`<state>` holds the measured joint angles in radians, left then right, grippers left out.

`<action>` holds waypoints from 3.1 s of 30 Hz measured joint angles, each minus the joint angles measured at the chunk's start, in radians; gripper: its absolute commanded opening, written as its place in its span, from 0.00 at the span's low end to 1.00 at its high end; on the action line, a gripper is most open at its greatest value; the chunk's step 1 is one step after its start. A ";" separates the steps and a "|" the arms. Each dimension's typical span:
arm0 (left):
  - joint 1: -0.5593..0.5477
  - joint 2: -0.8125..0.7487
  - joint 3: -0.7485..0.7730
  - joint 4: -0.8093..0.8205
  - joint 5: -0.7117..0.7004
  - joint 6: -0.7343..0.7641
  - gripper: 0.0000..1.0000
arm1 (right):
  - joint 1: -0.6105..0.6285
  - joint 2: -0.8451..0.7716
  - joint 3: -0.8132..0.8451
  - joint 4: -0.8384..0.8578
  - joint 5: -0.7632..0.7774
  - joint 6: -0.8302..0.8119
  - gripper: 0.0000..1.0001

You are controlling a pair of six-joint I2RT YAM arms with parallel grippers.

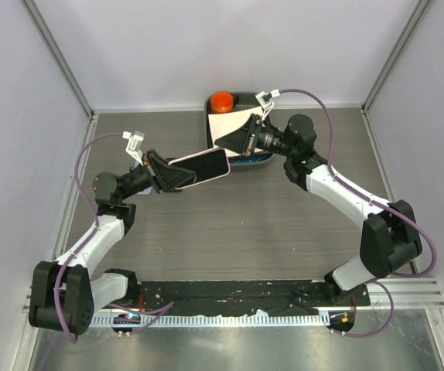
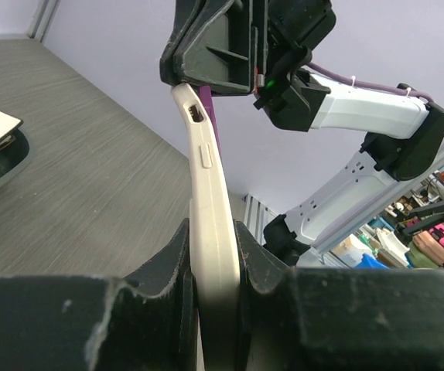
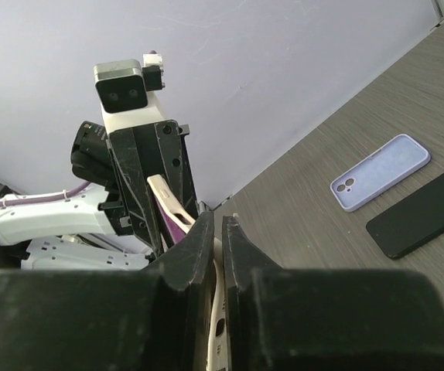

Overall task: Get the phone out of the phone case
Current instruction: Remove the phone case from the phone.

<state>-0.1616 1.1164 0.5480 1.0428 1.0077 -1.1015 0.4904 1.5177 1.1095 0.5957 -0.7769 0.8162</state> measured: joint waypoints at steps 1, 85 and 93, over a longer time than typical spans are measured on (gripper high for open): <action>0.002 0.000 -0.002 0.000 -0.002 0.000 0.00 | 0.000 -0.002 0.011 -0.020 -0.004 -0.015 0.23; -0.049 -0.004 0.056 -0.092 0.119 0.112 0.00 | 0.014 -0.109 0.122 -1.038 -0.443 -1.155 0.28; -0.051 -0.004 0.056 -0.107 0.104 0.110 0.00 | 0.016 -0.119 0.117 -1.039 -0.436 -1.173 0.34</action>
<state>-0.2131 1.1126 0.6041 0.9360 1.1118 -0.9916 0.5068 1.3987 1.2266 -0.4431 -1.2133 -0.3573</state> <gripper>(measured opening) 0.209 0.339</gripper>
